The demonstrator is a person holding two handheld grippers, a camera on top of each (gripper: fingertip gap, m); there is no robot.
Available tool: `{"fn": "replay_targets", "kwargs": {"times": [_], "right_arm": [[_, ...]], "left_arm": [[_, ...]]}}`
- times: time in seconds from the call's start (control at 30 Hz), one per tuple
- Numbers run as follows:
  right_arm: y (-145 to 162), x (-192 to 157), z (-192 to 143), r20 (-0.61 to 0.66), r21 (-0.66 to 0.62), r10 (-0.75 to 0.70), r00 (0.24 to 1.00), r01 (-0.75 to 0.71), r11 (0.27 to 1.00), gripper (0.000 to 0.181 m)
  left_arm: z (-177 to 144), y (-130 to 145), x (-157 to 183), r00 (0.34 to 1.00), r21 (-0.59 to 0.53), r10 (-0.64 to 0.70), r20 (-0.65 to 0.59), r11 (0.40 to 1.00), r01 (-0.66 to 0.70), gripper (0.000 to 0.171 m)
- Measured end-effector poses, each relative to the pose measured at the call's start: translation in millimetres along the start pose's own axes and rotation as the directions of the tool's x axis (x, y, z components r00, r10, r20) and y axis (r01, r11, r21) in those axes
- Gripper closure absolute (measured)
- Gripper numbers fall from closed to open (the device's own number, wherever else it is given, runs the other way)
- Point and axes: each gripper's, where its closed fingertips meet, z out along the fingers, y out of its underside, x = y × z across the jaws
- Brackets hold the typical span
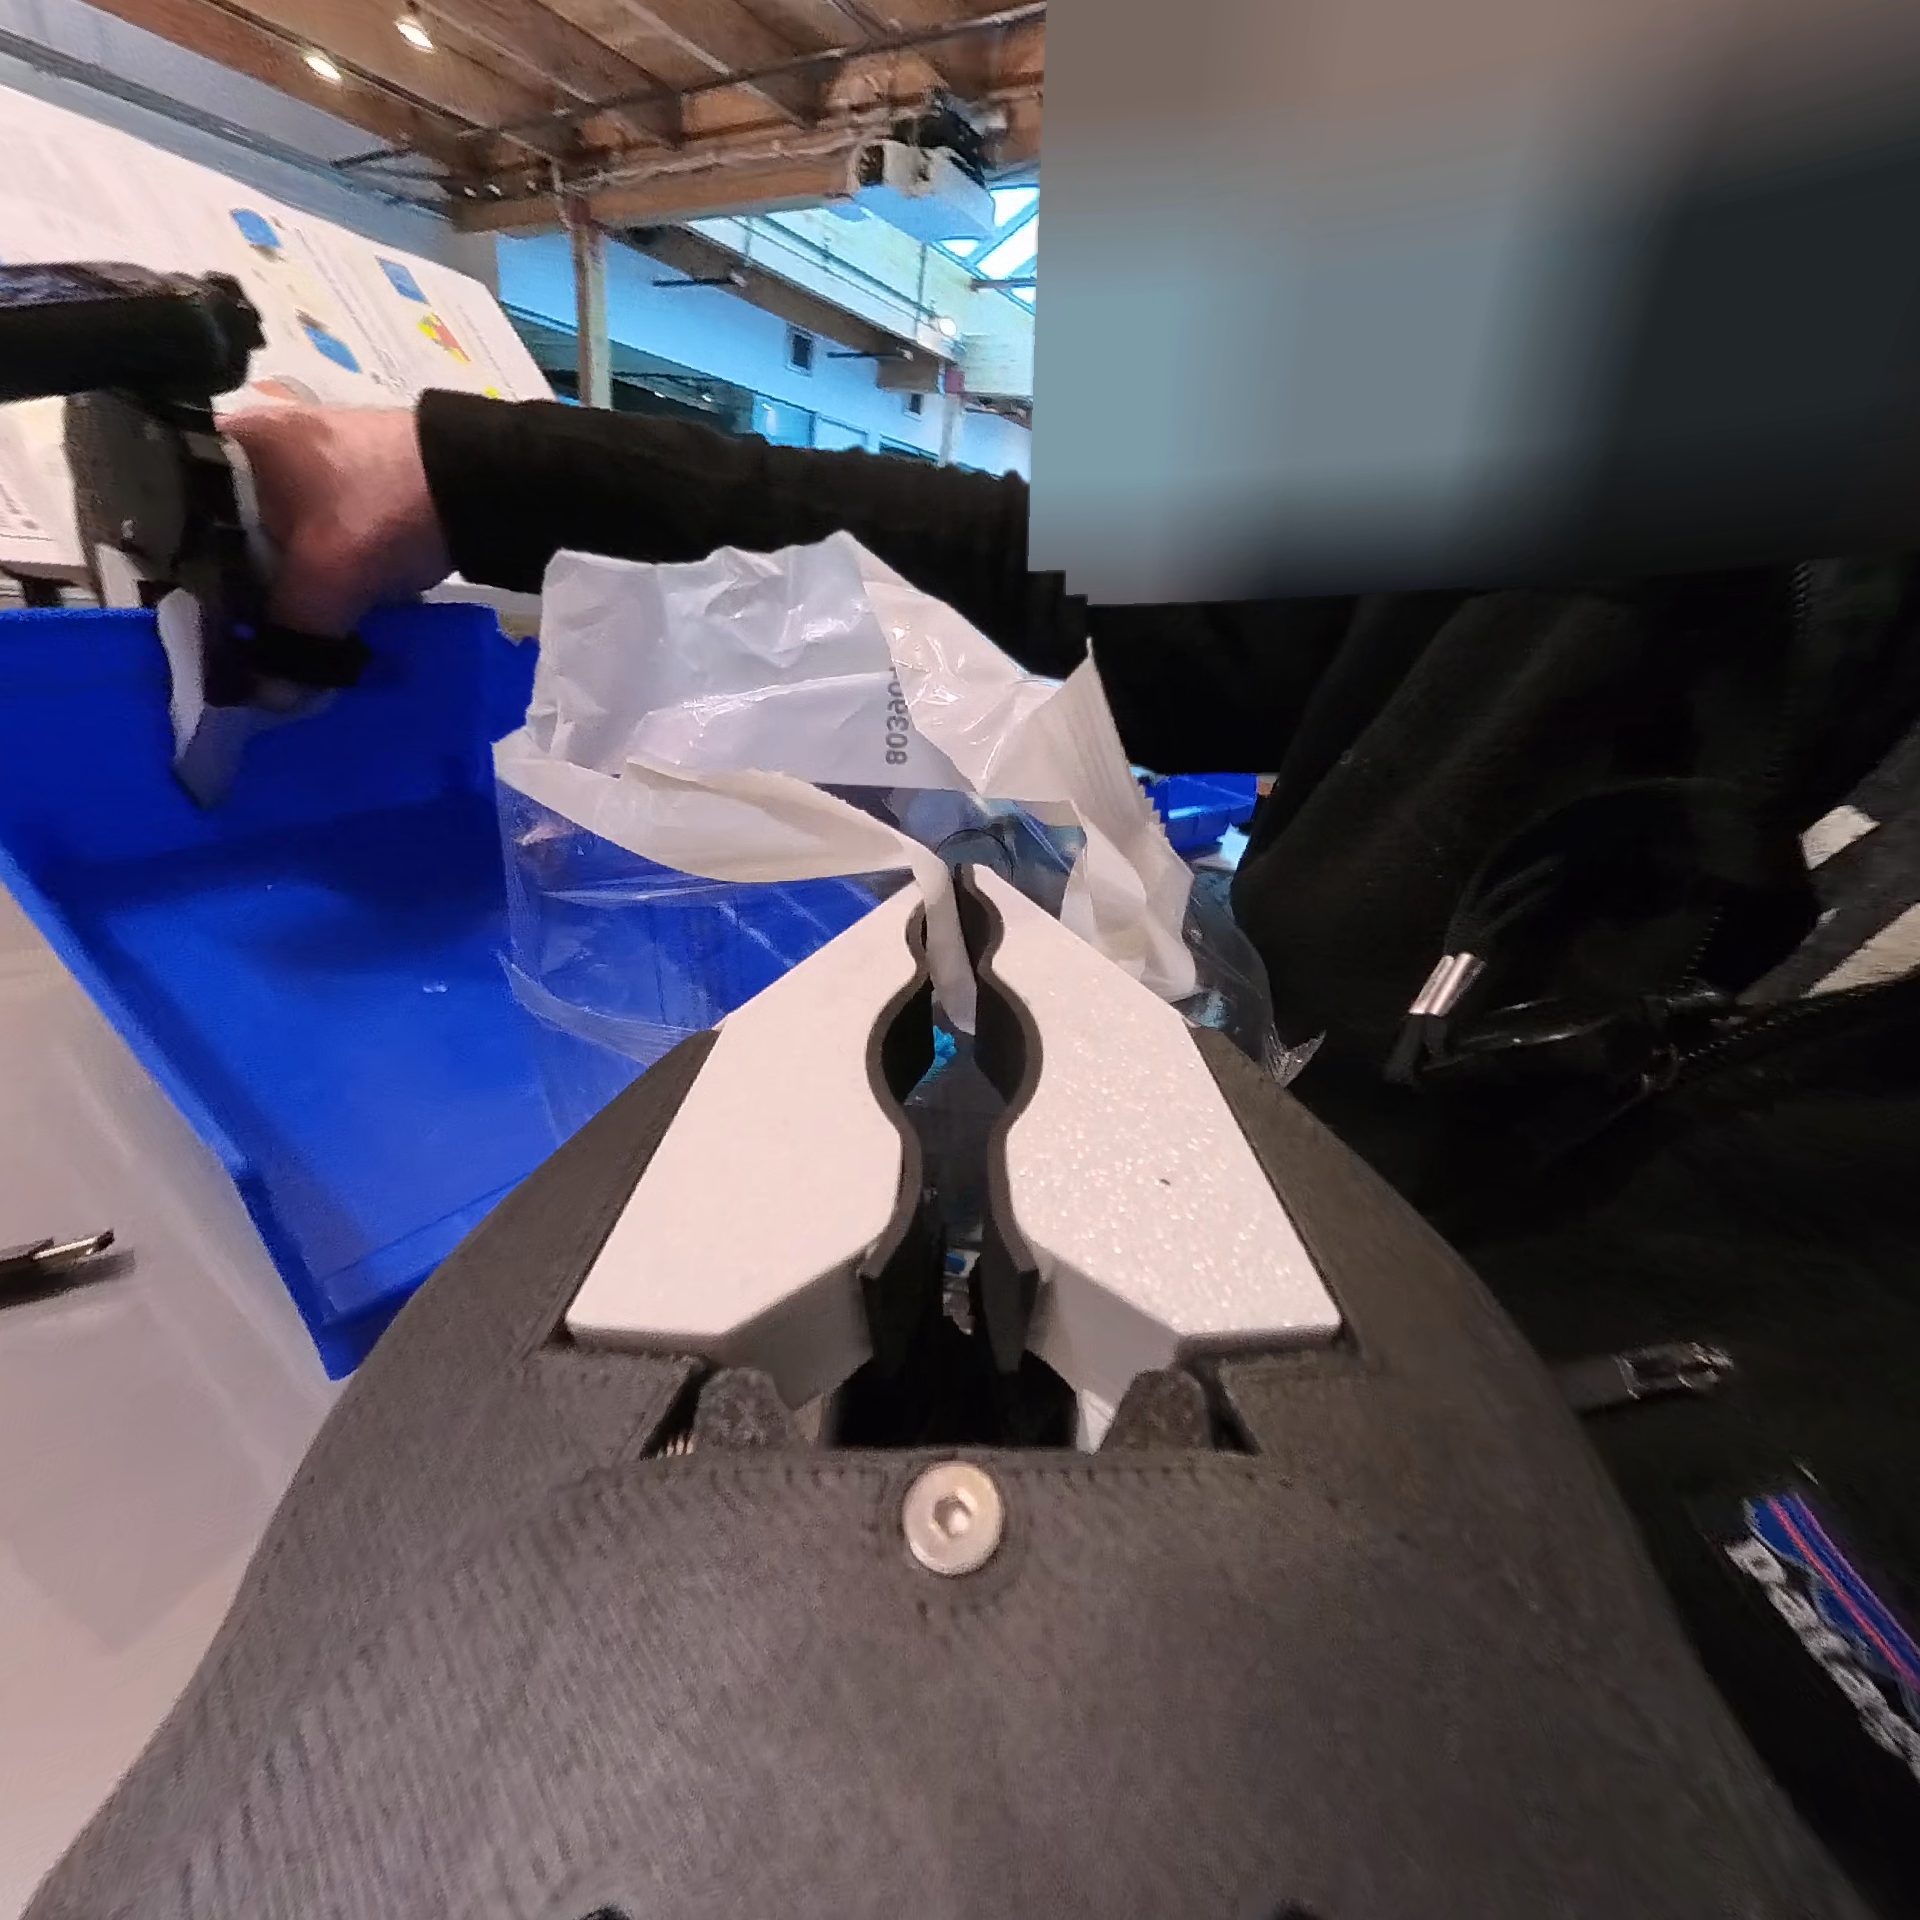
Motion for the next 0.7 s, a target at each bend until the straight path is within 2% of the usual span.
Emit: {"fn": "replay_targets", "kwargs": {"times": [0.2, 0.3, 0.43, 0.53, 0.6, 0.7], "right_arm": [[11.5, 4.6, 26.6, 0.002, -0.079, -0.005, 1.000, 0.005, 0.997, 0.165], [11.8, 6.5, 28.8, 0.011, -0.069, 0.025, 1.000, -0.024, 0.997, 0.163], [7.6, 16.4, 19.9, -0.106, -0.050, -0.042, 0.993, 0.037, 0.998, 0.153], [2.7, 21.1, 3.9, -0.197, -0.077, -0.110, 0.974, 0.097, 0.992, 0.155], [-18.0, 15.5, -20.3, -0.236, -0.028, -0.163, 0.958, 0.161, 0.986, 0.162], [-89.0, 1.2, -60.1, -0.216, 0.207, -0.169, 0.962, 0.214, 0.955, 0.166]], "left_arm": [[8.8, 5.6, -3.6, 0.999, -0.009, -0.018, -0.049, 1.000, 0.018, 0.171], [9.9, 5.1, -2.8, 0.998, -0.013, -0.017, -0.056, 1.000, 0.016, 0.171], [14.2, 8.0, -6.6, 0.999, -0.035, -0.008, -0.037, 0.999, 0.007, 0.171], [19.4, 8.3, -9.7, 1.000, -0.040, -0.011, -0.022, 0.999, 0.011, 0.171], [22.2, 7.5, -10.4, 1.000, -0.040, -0.005, -0.009, 0.999, 0.005, 0.171], [26.0, 6.5, -11.9, 1.000, -0.036, -0.004, 0.007, 0.999, 0.005, 0.171]]}}
